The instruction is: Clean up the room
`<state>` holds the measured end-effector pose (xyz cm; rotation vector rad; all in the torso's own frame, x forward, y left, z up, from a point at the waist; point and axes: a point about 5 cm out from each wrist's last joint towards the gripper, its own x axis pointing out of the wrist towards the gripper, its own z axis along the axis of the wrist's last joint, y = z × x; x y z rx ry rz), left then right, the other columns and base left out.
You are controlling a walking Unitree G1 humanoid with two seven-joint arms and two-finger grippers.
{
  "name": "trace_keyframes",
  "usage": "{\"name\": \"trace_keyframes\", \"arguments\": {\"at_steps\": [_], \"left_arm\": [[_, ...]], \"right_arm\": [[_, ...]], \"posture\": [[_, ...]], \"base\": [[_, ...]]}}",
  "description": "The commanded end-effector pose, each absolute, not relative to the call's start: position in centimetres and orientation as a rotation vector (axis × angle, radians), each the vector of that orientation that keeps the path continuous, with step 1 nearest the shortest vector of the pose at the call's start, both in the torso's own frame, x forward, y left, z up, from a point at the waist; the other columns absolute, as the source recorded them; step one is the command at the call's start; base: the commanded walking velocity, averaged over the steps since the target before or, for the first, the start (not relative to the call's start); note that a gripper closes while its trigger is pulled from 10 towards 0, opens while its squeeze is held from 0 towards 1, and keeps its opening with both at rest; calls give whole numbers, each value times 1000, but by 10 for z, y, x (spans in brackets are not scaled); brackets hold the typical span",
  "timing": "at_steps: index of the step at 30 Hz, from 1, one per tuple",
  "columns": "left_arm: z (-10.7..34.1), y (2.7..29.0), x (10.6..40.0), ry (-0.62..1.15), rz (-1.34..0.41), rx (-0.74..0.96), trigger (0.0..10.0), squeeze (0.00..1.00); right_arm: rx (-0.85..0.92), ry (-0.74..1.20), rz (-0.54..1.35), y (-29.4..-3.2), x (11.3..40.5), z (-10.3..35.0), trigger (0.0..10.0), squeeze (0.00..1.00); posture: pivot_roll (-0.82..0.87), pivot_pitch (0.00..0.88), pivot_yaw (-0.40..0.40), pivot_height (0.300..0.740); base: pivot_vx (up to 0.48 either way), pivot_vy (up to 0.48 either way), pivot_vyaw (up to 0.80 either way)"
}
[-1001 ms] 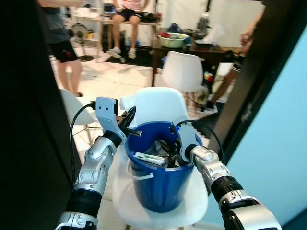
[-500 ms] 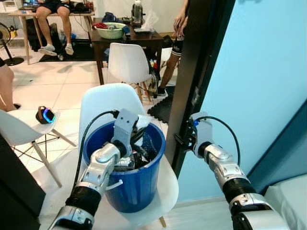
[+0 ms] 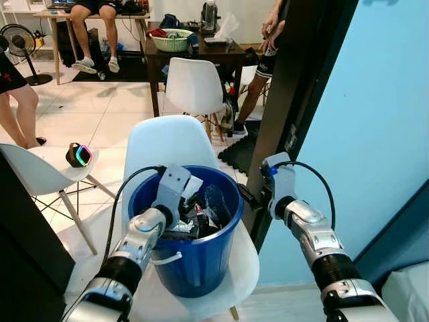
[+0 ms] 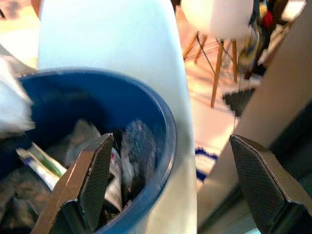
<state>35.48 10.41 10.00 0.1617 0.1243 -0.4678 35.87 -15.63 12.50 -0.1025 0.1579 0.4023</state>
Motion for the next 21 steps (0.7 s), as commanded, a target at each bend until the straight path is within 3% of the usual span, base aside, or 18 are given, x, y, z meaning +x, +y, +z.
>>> {"name": "trace_keyframes", "arguments": {"at_steps": [1,6,11,18,19,21], "left_arm": [[99,105,356,123,-455,152,10000,1000],[100,106,357,115,-440,135,10000,1000],[114,110,361,37,-428,-54,10000,1000],[136,121,359,-75,-471,-190,10000,1000],[147,130,356,-119,-498,-240,10000,0],[147,130,356,-119,-498,-240,10000,0]], "right_arm": [[-90,161,416,-154,357,124,10000,0],[-96,156,419,-154,356,127,10000,0],[-98,153,422,-154,355,131,10000,0],[-95,160,442,-147,355,130,10000,0],[-95,163,448,-145,355,129,10000,0],[-95,163,448,-145,355,129,10000,0]], "posture": [[-74,0,-15,740],[-77,0,-18,740],[-75,0,-30,740],[-65,0,-37,740],[-61,0,-40,740],[-61,0,-40,740]], "base": [[0,0,0],[0,0,0],[0,0,0],[0,0,0],[0,0,0],[0,0,0]]}}
